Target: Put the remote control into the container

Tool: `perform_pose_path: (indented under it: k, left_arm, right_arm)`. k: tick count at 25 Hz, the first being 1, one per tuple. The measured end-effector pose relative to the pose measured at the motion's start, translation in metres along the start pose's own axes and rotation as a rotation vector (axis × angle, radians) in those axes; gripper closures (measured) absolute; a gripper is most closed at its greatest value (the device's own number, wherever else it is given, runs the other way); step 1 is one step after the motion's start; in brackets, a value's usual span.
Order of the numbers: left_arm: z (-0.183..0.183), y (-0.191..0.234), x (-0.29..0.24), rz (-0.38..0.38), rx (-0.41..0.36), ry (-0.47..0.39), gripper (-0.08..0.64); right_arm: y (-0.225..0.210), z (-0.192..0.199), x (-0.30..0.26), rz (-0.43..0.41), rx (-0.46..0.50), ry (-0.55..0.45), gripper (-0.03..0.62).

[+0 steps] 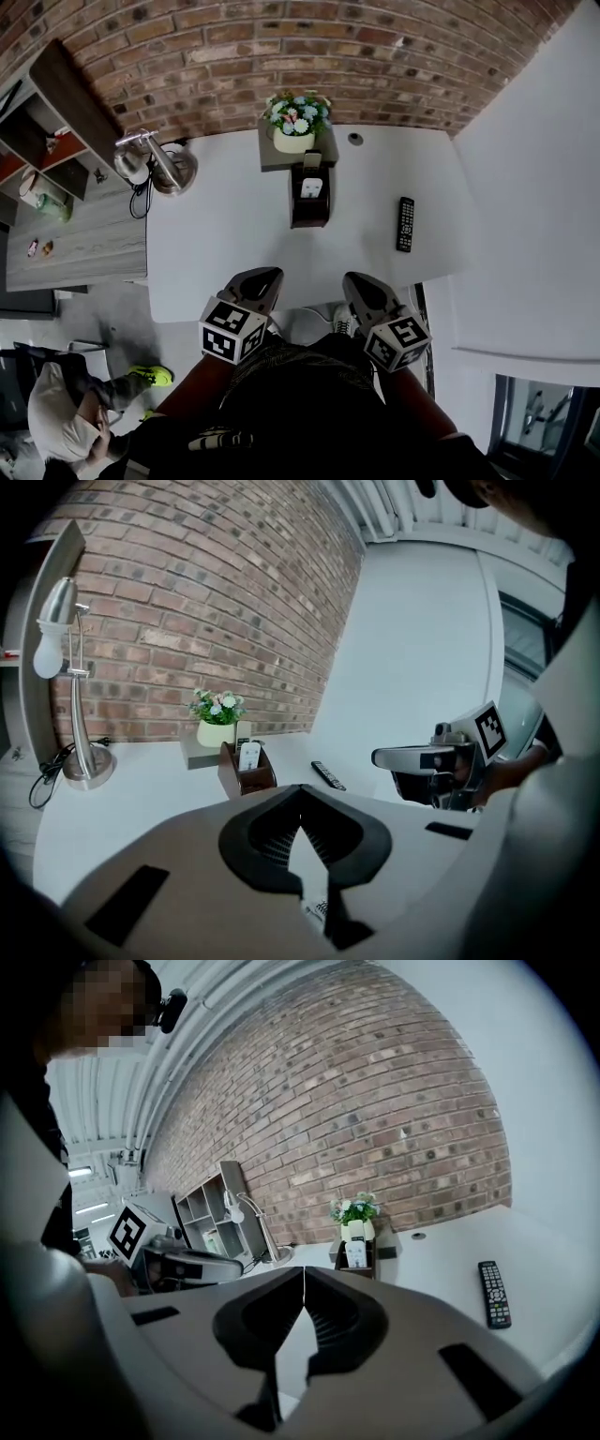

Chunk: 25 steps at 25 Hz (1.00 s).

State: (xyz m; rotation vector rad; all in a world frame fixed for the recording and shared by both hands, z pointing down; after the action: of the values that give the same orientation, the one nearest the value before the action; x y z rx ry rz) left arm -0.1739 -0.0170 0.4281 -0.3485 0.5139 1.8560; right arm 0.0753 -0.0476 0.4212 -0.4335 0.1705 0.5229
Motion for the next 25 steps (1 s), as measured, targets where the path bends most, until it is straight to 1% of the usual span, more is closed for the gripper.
perform_pose_path:
  k: [3,7,10,13,16,20,21,22,25]
  left_arm:
    - [-0.003,-0.005,0.000,-0.004,-0.018,-0.006,0.555]
    - [-0.002,-0.014,-0.001,-0.024,-0.035,0.004,0.555]
    - [0.000,-0.020,-0.004,-0.030,-0.020,0.009,0.555]
    - [0.001,-0.028,-0.009,-0.043,-0.014,0.015,0.554]
    - [-0.001,-0.038,-0.017,-0.077,-0.033,0.027,0.554]
    - [-0.003,-0.054,-0.039,-0.089,-0.056,0.068,0.554]
    - [-0.003,-0.059,-0.045,-0.089,-0.082,0.093,0.555]
    - [-0.002,-0.065,-0.053,-0.087,-0.126,0.126,0.555]
    - [0.001,-0.083,-0.076,-0.110,-0.320,0.234,0.554]
  right_arm:
    - [-0.003,0.002,0.005,0.029,0.024,0.024,0.584]
    - [-0.011,0.003,0.011,0.027,0.023,0.036,0.584]
    - [-0.020,0.004,0.016,0.025,0.011,0.038,0.584]
    - [-0.032,0.006,0.021,0.018,-0.006,0.048,0.584]
    - [-0.047,0.005,0.030,0.011,-0.014,0.063,0.584]
    - [-0.074,0.003,0.042,0.015,-0.022,0.076,0.584]
    - [-0.082,0.003,0.045,0.019,-0.024,0.080,0.584]
    - [-0.092,0.003,0.049,0.026,-0.026,0.087,0.584]
    - [-0.127,0.006,0.059,0.064,-0.041,0.117,0.584]
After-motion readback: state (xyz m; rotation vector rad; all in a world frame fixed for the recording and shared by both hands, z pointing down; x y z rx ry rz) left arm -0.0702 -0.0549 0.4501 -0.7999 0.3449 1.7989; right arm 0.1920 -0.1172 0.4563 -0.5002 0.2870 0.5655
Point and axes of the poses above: the fingertips, and each gripper's own axes: x backward along the fingers, y to its left, z out of its underside, the point moved 10 cm from there along x, backward along the fingers, and after that the axes turned 12 degrees about -z, right-handed, at the moved point
